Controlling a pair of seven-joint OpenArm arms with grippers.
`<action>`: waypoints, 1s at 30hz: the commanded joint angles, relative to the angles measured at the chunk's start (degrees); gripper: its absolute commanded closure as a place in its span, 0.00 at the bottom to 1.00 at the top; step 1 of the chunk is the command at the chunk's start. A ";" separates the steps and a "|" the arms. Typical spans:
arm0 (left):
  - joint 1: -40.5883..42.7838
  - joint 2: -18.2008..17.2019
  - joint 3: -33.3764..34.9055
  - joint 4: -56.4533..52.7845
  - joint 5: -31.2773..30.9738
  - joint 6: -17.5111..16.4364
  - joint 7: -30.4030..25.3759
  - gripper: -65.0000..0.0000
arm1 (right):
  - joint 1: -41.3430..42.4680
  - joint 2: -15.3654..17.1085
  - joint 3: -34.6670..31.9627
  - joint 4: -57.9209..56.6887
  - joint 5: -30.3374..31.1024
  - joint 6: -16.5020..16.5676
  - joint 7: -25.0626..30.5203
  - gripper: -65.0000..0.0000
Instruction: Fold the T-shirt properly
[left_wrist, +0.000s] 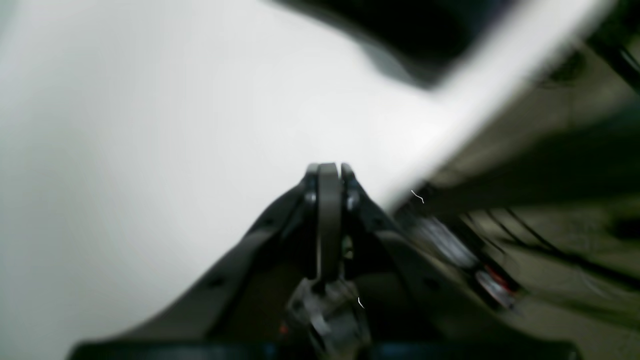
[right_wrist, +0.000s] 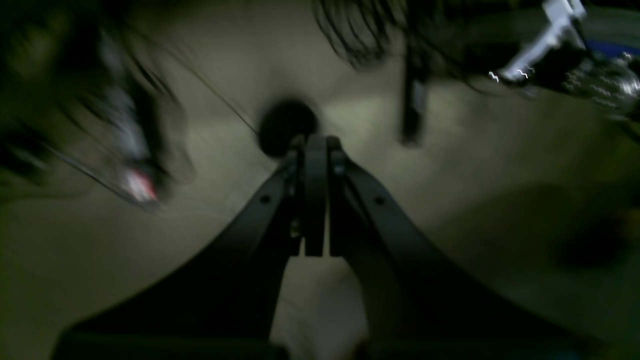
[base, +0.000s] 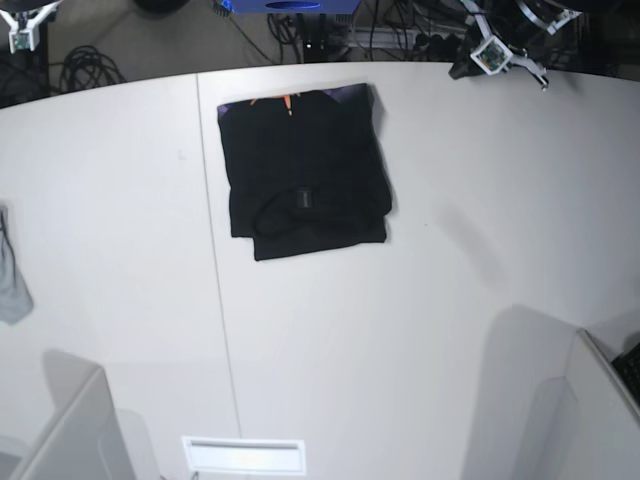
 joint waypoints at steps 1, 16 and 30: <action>2.42 0.42 -0.36 0.00 -0.93 0.27 -0.81 1.00 | -0.59 1.88 -1.52 -0.46 -1.03 -0.04 -2.41 1.00; -3.30 8.42 9.48 -42.46 -0.40 0.71 -1.25 1.00 | 15.41 18.67 -51.01 -33.87 -1.82 1.01 -5.04 1.00; -34.15 9.91 21.18 -104.53 -0.40 11.44 -27.88 1.00 | 35.28 2.32 -63.50 -78.35 -1.74 -12.08 21.33 1.00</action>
